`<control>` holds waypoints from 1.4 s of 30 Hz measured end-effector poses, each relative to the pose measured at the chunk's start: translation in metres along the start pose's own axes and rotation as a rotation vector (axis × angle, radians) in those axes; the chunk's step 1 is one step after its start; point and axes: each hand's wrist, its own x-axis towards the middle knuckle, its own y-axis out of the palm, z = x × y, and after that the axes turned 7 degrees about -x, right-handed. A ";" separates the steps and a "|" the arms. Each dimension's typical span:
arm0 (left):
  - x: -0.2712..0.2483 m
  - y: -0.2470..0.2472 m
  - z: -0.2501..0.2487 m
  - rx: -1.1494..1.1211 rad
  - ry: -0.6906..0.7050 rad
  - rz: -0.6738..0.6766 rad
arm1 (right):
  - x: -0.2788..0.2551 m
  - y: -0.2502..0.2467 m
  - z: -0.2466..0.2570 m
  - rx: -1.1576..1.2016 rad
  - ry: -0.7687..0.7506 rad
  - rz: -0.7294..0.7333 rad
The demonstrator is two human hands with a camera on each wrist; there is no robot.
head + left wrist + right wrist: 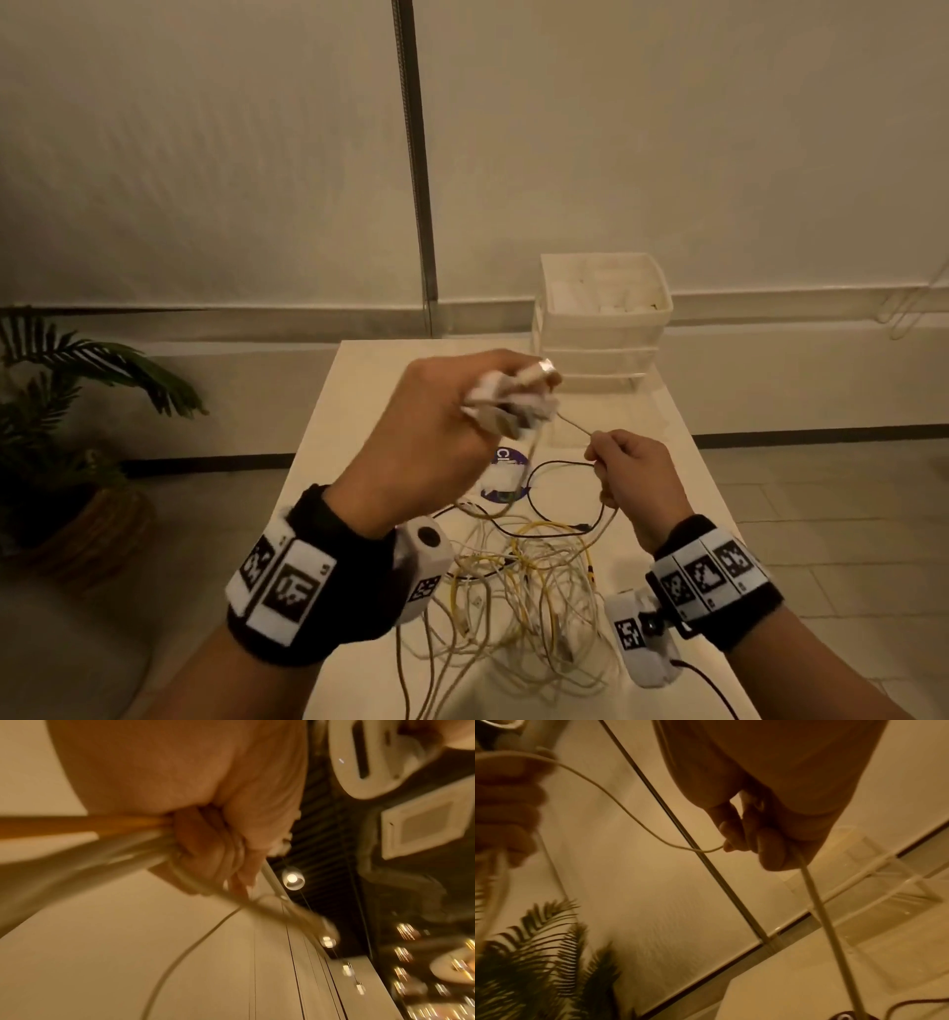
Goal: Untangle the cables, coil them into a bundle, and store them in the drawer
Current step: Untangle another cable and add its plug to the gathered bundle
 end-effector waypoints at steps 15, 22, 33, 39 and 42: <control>-0.014 0.035 0.046 0.167 -0.251 0.171 | -0.047 0.001 0.043 0.120 -0.219 0.374; 0.001 0.007 0.051 0.251 -0.331 -0.215 | -0.040 0.005 0.019 0.119 -0.244 0.393; 0.003 -0.026 0.042 0.143 -0.433 -0.320 | -0.023 0.003 -0.012 0.003 -0.117 0.081; -0.007 0.024 0.025 0.141 -0.299 0.282 | -0.029 0.008 0.017 0.063 -0.143 0.282; -0.010 0.043 0.035 0.174 -0.338 0.215 | -0.035 0.007 0.034 0.121 -0.207 0.324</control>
